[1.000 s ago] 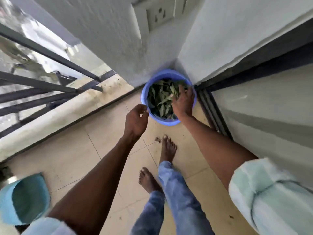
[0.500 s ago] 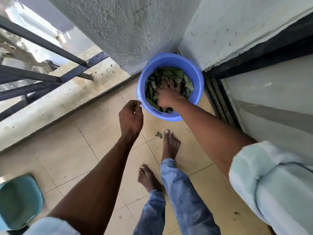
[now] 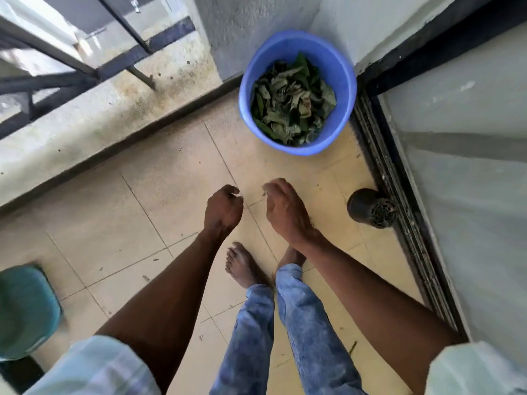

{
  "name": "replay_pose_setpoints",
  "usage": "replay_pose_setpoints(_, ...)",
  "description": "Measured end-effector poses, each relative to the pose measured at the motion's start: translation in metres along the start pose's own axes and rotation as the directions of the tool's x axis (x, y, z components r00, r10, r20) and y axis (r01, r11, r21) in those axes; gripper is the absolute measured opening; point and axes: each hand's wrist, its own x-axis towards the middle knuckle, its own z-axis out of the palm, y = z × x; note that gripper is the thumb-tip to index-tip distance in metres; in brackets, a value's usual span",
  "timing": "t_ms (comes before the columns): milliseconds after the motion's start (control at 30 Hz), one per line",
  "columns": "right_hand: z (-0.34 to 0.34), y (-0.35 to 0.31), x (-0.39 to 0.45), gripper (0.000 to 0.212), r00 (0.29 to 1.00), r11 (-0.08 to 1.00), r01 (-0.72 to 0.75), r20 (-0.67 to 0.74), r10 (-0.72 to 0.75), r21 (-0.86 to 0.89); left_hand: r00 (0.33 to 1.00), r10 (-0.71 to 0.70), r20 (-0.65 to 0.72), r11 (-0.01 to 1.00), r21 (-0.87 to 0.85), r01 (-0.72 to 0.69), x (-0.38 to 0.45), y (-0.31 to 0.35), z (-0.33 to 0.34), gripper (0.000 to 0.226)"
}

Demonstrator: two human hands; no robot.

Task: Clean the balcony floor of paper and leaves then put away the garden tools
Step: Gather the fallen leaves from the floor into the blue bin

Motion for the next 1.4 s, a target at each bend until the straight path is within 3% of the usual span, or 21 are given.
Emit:
replay_pose_setpoints(100,0.048,0.039,-0.021,0.041,0.909,0.961,-0.235,0.318,0.271,-0.148,0.998,-0.046,0.047,0.999,0.021,0.045,0.002,-0.040,0.018,0.029)
replay_pose_setpoints(167,0.078,0.060,-0.020,0.045,0.834,0.930,-0.259,0.424,0.352,-0.262,0.996,-0.071,0.060,0.997,0.037,0.069,0.011,-0.064,0.034,0.029)
replay_pose_setpoints(200,0.087,0.066,-0.014,0.048,0.831,0.925,-0.257,0.424,0.359,-0.281,0.996,-0.072,0.053,0.997,0.028,0.071,0.016,-0.071,0.039,0.029)
replay_pose_setpoints(267,0.096,0.072,-0.003,0.056,0.861,0.932,-0.176,0.410,0.302,-0.318,0.997,-0.064,0.052,0.998,0.018,0.063,0.020,-0.072,0.041,0.029)
replay_pose_setpoints(333,0.118,0.085,0.004,0.057,0.901,0.941,0.017,0.414,0.133,-0.339,0.996,-0.046,0.071,0.998,0.053,0.042,0.031,-0.080,0.052,0.030)
replay_pose_setpoints(400,0.133,0.102,0.007,0.045,0.911,0.892,0.240,0.407,-0.070,-0.383,0.995,-0.041,0.087,0.997,0.072,0.034,0.043,-0.088,0.062,0.031)
replay_pose_setpoints(467,0.138,0.119,0.008,0.033,0.913,0.863,0.337,0.356,-0.201,-0.377,0.994,-0.034,0.101,0.996,0.084,0.025,0.050,-0.093,0.069,0.031)
replay_pose_setpoints(533,0.139,0.129,0.014,0.028,0.954,0.952,0.206,0.265,-0.142,-0.228,0.995,-0.024,0.093,0.996,0.083,0.016,0.053,-0.096,0.073,0.030)
replay_pose_setpoints(600,0.131,0.131,0.016,0.028,0.987,0.992,-0.125,0.098,0.127,-0.031,0.995,-0.027,0.097,0.997,0.079,0.019,0.050,-0.096,0.079,0.029)
replay_pose_setpoints(667,0.119,0.131,0.014,0.022,0.922,0.915,-0.385,-0.005,0.388,0.121,0.993,-0.042,0.111,0.997,0.070,0.034,0.045,-0.094,0.086,0.029)
replay_pose_setpoints(767,0.106,0.134,-0.006,0.015,0.892,0.884,-0.452,0.037,0.451,0.115,0.988,-0.069,0.135,0.996,0.073,0.060,0.035,-0.091,0.097,0.028)
replay_pose_setpoints(867,0.122,0.140,-0.039,0.016,0.914,0.928,-0.373,0.164,0.371,-0.015,0.985,-0.086,0.148,0.994,0.079,0.075,0.026,-0.089,0.107,0.026)
replay_pose_setpoints(967,0.147,0.144,-0.061,0.021,0.934,0.957,-0.276,0.207,0.290,-0.095,0.985,-0.084,0.154,0.994,0.084,0.071,0.025,-0.093,0.116,0.025)
replay_pose_setpoints(1133,0.162,0.150,-0.077,0.038,0.978,0.964,0.127,0.191,-0.083,-0.234,0.985,-0.089,0.146,0.992,0.096,0.076,0.030,-0.102,0.126,0.025)
replay_pose_setpoints(1200,0.162,0.154,-0.076,0.042,0.967,0.958,0.165,0.227,-0.111,-0.234,0.986,-0.089,0.140,0.992,0.105,0.075,0.029,-0.100,0.126,0.024)
replay_pose_setpoints(1233,0.159,0.152,-0.072,0.041,0.975,0.973,0.097,0.218,-0.050,-0.208,0.987,-0.090,0.134,0.991,0.111,0.075,0.028,-0.098,0.126,0.024)
replay_pose_setpoints(1300,0.150,0.149,-0.062,0.029,0.955,0.966,-0.247,0.151,0.256,-0.072,0.987,-0.099,0.130,0.989,0.123,0.083,0.027,-0.091,0.124,0.024)
replay_pose_setpoints(1333,0.140,0.147,-0.055,0.024,0.878,0.881,-0.469,0.132,0.459,0.056,0.987,-0.099,0.129,0.988,0.128,0.082,0.024,-0.085,0.121,0.025)
replay_pose_setpoints(1367,0.126,0.145,-0.047,0.019,0.756,0.725,-0.654,0.166,0.633,0.215,0.988,-0.091,0.121,0.989,0.131,0.075,0.022,-0.080,0.118,0.025)
replay_pose_setpoints(1400,0.107,0.141,-0.039,0.016,0.662,0.576,-0.737,0.210,0.719,0.353,0.992,-0.076,0.104,0.990,0.125,0.063,0.018,-0.072,0.113,0.025)
